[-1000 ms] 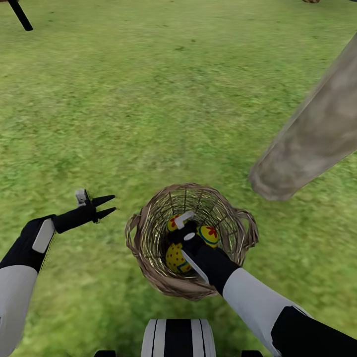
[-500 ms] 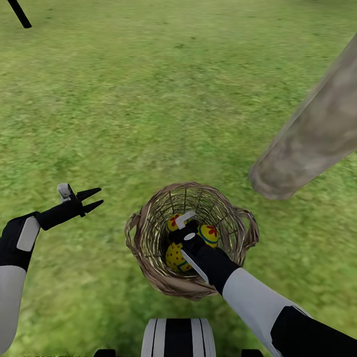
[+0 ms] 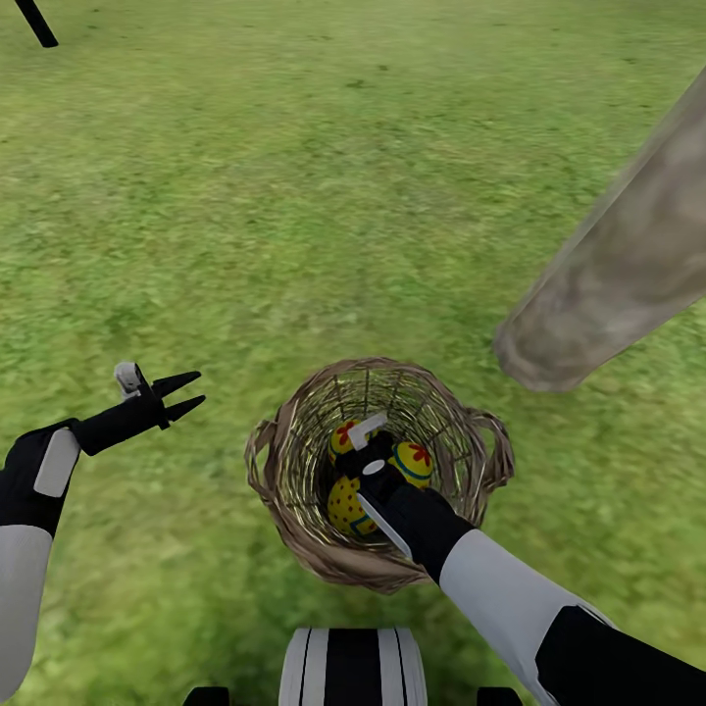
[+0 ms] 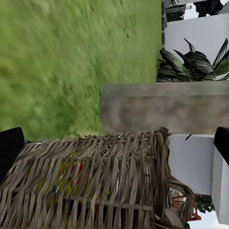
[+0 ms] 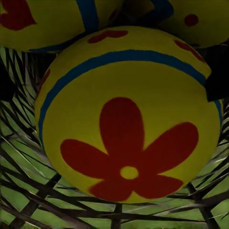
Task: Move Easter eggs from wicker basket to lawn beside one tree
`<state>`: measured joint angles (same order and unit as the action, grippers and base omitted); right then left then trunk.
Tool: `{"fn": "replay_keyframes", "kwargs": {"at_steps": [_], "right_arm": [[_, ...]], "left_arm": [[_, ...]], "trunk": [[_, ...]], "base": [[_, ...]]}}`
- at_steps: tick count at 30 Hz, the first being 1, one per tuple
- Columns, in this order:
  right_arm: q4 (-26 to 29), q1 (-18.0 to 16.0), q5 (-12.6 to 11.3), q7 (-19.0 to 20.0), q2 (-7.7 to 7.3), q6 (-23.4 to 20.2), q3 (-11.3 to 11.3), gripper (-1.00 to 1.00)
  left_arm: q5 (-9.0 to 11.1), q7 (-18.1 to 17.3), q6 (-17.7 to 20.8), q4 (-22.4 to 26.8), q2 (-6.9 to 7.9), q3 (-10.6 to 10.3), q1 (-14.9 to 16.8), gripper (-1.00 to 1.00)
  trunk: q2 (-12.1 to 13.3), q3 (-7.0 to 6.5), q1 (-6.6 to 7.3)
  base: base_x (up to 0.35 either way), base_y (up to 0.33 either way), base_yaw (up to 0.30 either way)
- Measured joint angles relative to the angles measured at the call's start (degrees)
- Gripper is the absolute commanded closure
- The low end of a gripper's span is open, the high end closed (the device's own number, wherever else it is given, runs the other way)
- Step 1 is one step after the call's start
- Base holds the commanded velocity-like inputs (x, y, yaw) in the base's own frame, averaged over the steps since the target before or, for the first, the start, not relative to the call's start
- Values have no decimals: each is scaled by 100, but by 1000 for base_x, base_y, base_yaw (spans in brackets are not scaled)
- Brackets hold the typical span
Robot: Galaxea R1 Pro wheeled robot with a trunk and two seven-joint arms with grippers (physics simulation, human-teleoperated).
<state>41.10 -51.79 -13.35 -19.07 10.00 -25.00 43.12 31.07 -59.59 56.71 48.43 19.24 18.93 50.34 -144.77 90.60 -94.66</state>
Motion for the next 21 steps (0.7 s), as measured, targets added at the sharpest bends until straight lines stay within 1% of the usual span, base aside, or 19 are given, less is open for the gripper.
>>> {"fn": "replay_keyframes", "kwargs": {"at_steps": [3,7,10,15,18,21], "right_arm": [[2,0,-3,-1,0,6,8,-100],[9,1,-1,17,0,10,21,-100],[11,0,-3,39,0,18,25,-100],[44,0,2,52,0,19,31,-100],[90,0,1,49,0,20,36,-100],[122,-1,0,45,0,21,39,-100]], "left_arm": [[-3,0,-2,0,0,0,0,-100],[0,0,-1,0,0,0,0,-100],[-3,0,-2,0,0,0,0,-100],[0,0,-3,0,0,0,0,-100],[-4,0,-6,0,0,0,0,-100],[0,0,-7,0,0,0,0,-100]], "trunk": [[-4,66,-8],[-4,66,-8],[-8,132,-16],[-9,155,-18],[-13,221,-26],[-13,222,-26]], "base": [[0,0,0],[0,0,0],[0,0,0],[0,0,0],[0,0,0],[0,0,0]]}}
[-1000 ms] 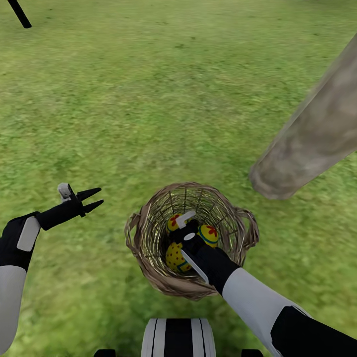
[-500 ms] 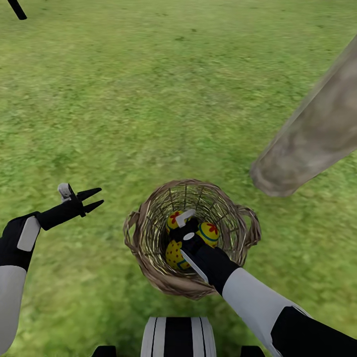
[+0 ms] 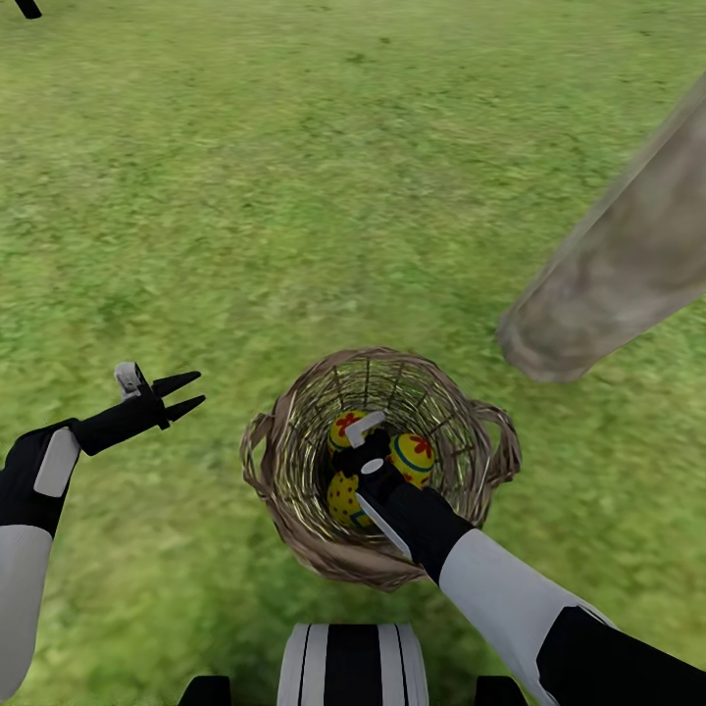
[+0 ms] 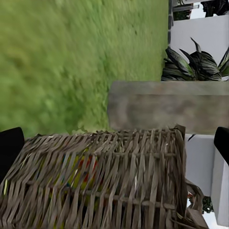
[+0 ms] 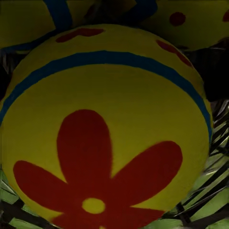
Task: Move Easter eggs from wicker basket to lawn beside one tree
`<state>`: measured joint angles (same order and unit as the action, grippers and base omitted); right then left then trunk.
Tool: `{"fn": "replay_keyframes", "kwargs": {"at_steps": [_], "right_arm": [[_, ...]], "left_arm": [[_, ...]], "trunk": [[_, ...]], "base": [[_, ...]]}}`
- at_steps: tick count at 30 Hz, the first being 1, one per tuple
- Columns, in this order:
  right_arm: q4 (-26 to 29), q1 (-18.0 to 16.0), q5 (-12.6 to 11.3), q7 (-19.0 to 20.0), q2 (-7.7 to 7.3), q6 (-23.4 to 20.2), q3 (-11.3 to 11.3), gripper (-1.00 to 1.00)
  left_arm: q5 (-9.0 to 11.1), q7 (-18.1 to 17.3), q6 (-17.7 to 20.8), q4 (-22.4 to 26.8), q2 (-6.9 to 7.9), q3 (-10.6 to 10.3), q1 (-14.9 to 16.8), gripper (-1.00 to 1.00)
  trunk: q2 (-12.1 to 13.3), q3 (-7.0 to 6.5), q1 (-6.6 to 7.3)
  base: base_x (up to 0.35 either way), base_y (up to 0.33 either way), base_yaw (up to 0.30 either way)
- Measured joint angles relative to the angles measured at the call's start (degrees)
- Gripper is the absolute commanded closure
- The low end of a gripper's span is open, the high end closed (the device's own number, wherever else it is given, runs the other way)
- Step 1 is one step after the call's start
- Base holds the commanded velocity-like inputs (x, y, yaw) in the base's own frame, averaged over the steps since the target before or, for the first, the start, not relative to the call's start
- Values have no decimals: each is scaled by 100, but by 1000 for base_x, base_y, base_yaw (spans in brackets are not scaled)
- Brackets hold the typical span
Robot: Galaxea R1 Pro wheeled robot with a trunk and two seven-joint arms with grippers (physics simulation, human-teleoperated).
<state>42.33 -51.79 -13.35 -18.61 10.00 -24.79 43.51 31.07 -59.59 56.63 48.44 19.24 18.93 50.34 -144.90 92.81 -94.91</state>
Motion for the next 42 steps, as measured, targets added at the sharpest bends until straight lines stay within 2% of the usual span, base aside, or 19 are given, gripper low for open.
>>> {"fn": "replay_keyframes", "kwargs": {"at_steps": [4,6,12,14,16,17,36,37,42], "right_arm": [[208,2,14,-19,-29,4,2,-100],[251,1,14,-22,-35,6,1,-100],[286,0,19,-25,-33,1,5,-100],[285,-3,135,-38,-26,-25,2,-100],[287,1,59,-29,-14,-12,6,-100],[290,-2,110,-34,-12,-24,5,-100],[457,0,19,-25,-30,-32,-1,-100],[454,1,22,-27,-30,-35,-1,100],[455,2,28,-29,-32,-40,0,100]], "left_arm": [[-3,0,-2,1,-4,0,-1,-100],[-3,0,-2,1,-7,-3,-1,-100],[-3,8,-2,1,-5,0,-1,-100],[-2,7,-2,1,-6,-3,-2,-100],[1,8,-1,1,-8,-1,-1,-100],[-2,7,-2,1,-8,0,-1,-100],[1,0,8,-8,-3,0,-1,-100],[1,0,8,-8,-5,0,-1,-100],[1,0,8,-8,-4,0,-1,-100]], "trunk": [[-1,22,-3],[-4,66,-8],[-5,88,-11],[-8,132,-15],[-8,133,-15],[-10,154,-18],[-11,177,-21],[-11,177,-21],[-11,177,-20]], "base": [[0,0,0],[0,0,0],[0,0,0],[0,0,0],[0,0,0],[0,0,0],[0,0,0],[0,0,0],[0,0,0]]}}
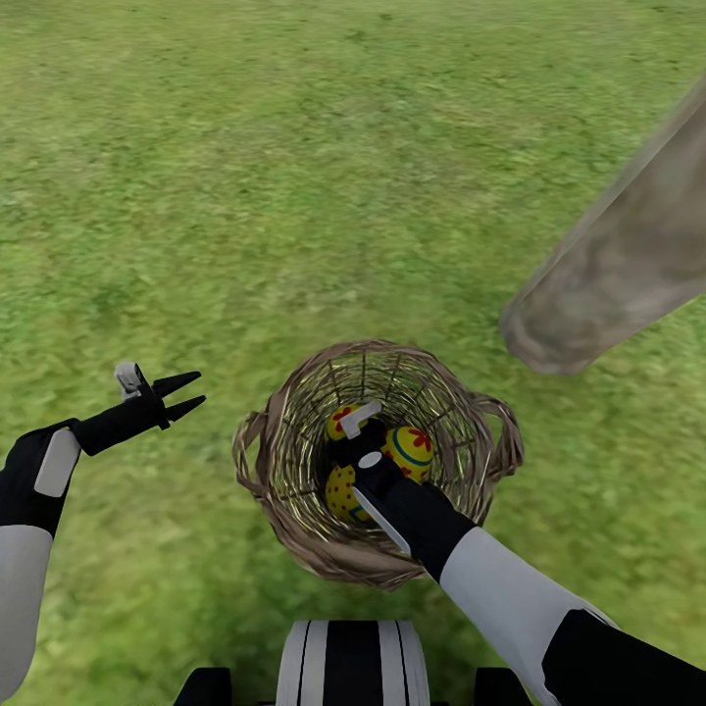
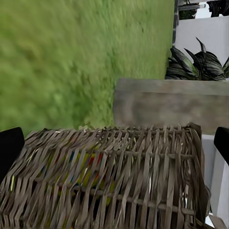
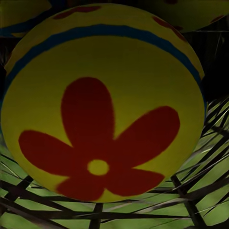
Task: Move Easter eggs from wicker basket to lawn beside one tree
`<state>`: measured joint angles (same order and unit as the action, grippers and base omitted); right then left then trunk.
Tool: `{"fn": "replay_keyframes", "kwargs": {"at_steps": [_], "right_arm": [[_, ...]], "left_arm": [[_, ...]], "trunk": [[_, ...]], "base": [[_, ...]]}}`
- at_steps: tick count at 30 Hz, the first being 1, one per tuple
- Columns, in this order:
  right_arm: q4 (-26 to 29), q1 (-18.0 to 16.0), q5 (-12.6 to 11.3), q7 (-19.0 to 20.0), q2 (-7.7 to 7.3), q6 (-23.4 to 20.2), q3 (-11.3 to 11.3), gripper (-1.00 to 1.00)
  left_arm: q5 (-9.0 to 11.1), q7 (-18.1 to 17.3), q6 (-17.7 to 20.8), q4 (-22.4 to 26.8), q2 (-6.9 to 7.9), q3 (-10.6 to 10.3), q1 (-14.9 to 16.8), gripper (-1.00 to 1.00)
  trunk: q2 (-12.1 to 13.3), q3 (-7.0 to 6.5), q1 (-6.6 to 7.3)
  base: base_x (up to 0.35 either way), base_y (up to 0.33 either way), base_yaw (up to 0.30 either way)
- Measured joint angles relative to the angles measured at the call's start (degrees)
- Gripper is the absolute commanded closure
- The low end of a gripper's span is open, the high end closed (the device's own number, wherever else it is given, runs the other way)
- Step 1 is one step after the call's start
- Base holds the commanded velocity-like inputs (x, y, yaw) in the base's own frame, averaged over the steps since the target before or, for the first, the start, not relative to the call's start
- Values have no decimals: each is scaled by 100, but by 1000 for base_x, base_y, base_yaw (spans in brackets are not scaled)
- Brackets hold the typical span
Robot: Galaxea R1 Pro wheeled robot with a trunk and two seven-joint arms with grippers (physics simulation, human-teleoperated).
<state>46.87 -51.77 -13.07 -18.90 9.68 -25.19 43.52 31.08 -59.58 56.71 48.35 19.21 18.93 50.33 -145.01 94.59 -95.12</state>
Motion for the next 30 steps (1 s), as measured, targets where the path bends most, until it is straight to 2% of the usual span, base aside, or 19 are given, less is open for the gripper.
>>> {"fn": "replay_keyframes", "kwargs": {"at_steps": [18,30], "right_arm": [[7,-1,-3,13,-6,-10,6,100],[19,0,0,20,-6,-11,9,100]], "left_arm": [[9,0,4,-16,-4,6,0,-100],[-6,10,38,13,-57,-11,0,-100]], "trunk": [[0,0,0],[16,-265,29]], "base": [[0,0,0],[-25,0,0]]}}
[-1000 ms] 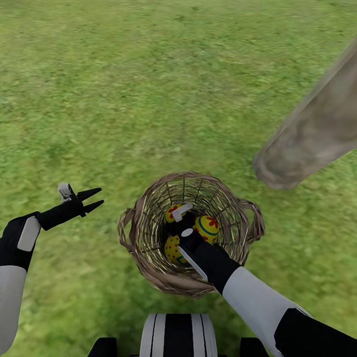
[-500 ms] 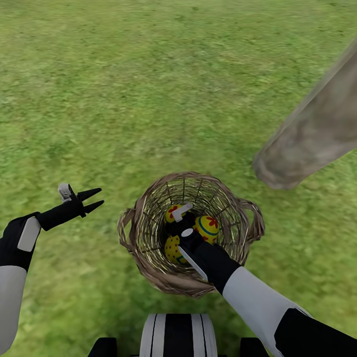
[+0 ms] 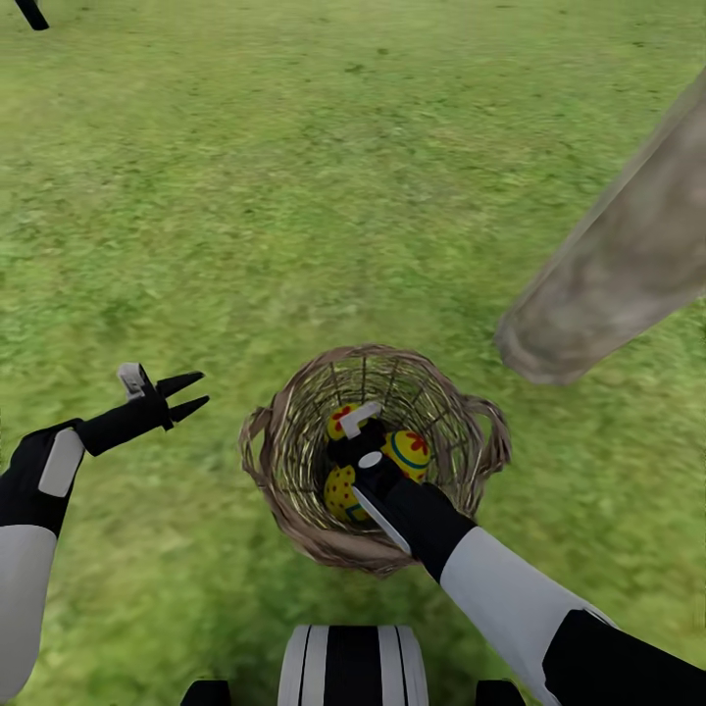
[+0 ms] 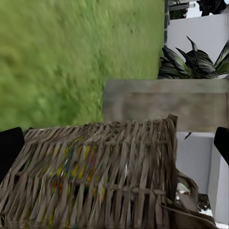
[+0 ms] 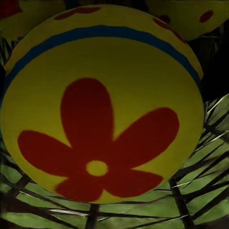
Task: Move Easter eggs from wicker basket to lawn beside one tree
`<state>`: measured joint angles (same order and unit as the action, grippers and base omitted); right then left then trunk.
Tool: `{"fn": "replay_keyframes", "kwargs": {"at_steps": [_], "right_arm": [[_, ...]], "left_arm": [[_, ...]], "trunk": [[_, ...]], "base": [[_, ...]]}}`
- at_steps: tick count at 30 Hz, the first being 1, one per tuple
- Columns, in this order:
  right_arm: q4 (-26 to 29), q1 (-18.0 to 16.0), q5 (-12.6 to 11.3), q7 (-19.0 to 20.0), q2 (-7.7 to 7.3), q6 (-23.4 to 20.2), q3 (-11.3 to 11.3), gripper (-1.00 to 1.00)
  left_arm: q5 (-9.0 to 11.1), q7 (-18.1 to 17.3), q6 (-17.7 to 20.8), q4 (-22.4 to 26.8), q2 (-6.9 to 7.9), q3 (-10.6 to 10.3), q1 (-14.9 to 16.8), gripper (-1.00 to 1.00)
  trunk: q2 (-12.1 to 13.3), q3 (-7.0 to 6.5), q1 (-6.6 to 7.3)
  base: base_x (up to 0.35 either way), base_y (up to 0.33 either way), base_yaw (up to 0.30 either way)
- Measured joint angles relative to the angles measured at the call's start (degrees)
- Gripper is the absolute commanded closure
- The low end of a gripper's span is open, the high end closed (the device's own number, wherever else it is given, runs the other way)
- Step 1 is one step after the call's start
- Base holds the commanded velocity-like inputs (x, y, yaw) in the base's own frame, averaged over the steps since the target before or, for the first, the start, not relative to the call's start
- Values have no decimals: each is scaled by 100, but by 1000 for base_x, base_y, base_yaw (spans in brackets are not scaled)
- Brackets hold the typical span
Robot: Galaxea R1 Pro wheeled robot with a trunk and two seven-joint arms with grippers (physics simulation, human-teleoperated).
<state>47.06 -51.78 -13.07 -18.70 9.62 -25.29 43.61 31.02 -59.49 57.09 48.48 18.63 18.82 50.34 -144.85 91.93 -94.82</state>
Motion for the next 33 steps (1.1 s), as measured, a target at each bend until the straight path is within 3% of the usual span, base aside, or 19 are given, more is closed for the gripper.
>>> {"fn": "replay_keyframes", "kwargs": {"at_steps": [4,8,11,18,27,33], "right_arm": [[350,5,-26,2,-41,-133,-6,100],[1192,61,-31,2,-165,-1048,-8,100],[1294,67,-34,2,-171,-1298,-15,100],[1990,102,-63,3,-362,-2109,-13,100],[2076,146,-48,2,-415,-2157,-12,100],[2130,146,-54,1,-423,-2151,-23,100]], "left_arm": [[15,-17,0,-9,4,28,-1,-100],[16,-18,6,-13,-31,23,-1,-100],[12,-18,6,-13,-37,20,0,-100],[7,-16,7,-18,-44,20,-1,-100],[11,-16,16,-4,-42,11,0,-100],[11,-17,16,-16,-54,18,0,-100]], "trunk": [[2,-23,4],[2,-23,4],[2,-23,4],[2,-23,4],[12,-199,21],[20,-332,40]], "base": [[-13,0,0],[0,0,0],[0,0,0],[0,0,0],[-293,0,0],[-47,0,0]]}}
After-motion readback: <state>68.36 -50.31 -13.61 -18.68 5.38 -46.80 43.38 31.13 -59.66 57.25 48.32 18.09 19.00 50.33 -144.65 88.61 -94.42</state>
